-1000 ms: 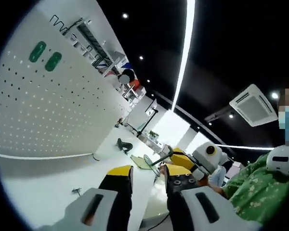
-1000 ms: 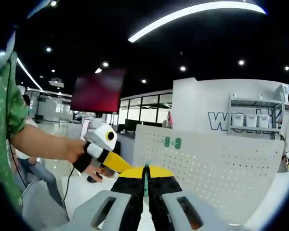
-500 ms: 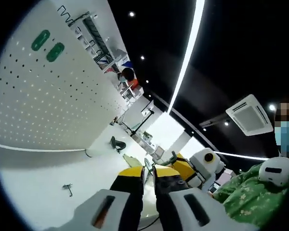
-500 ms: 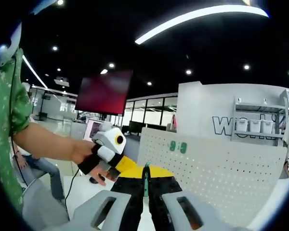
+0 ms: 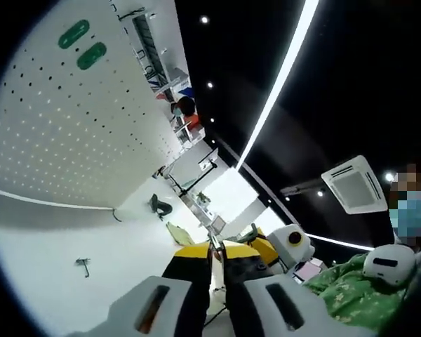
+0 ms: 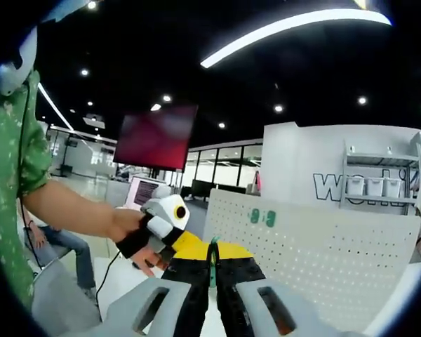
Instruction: Insert the hook assembly into the mounting plate slot until the hook locks in place.
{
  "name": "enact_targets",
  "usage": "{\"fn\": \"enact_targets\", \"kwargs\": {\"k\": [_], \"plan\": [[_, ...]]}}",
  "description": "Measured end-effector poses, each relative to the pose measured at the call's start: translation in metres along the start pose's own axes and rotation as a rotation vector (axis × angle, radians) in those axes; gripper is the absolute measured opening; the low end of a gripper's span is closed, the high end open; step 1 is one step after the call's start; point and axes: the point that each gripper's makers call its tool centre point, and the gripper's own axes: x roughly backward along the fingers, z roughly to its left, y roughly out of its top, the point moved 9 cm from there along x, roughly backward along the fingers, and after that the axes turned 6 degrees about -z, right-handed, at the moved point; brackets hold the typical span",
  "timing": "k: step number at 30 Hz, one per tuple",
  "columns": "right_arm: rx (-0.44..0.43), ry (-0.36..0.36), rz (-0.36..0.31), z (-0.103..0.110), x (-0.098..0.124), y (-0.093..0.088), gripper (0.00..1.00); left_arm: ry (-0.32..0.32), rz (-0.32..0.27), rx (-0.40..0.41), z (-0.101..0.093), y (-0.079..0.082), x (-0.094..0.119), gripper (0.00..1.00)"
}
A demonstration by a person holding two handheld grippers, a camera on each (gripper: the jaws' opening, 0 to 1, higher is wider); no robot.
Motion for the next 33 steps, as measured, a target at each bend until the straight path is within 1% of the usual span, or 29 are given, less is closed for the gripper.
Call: {"fn": "enact_targets", "kwargs": {"k": [2, 5, 12, 16, 22, 25, 32, 33], "plan": [[0.002, 0.001, -0.002, 0.0, 0.0, 0.0, 0.0, 0.008, -0.007, -0.011, 0.001, 0.001, 0.0, 0.04], [0.003, 0.001, -0.001, 0.0, 0.0, 0.0, 0.0, 0.004, -0.023, 0.003, 0.001, 0.003, 0.001, 0.04], [0.018, -0.001, 0.003, 0.0, 0.0, -0.001, 0.0, 0.012, -0.035, -0.003, 0.001, 0.005, 0.003, 0.03], [0.02, -0.003, 0.01, 0.001, -0.001, -0.003, 0.01, 0.037, -0.076, -0.047, -0.001, 0.009, 0.003, 0.02], [0.006, -0.025, 0.02, -0.002, 0.001, -0.005, 0.01, 0.069, -0.085, -0.097, -0.002, 0.007, 0.0, 0.02], [-0.003, -0.041, 0.03, -0.003, 0.004, -0.008, 0.01, 0.105, -0.083, -0.147, -0.003, 0.006, -0.003, 0.02], [-0.027, -0.078, 0.048, -0.008, 0.011, -0.01, 0.02, 0.146, -0.1, -0.225, -0.005, 0.003, -0.01, 0.02], [-0.031, -0.084, 0.051, -0.009, 0.011, -0.011, 0.02, 0.157, -0.11, -0.241, -0.006, 0.003, -0.011, 0.02]]}}
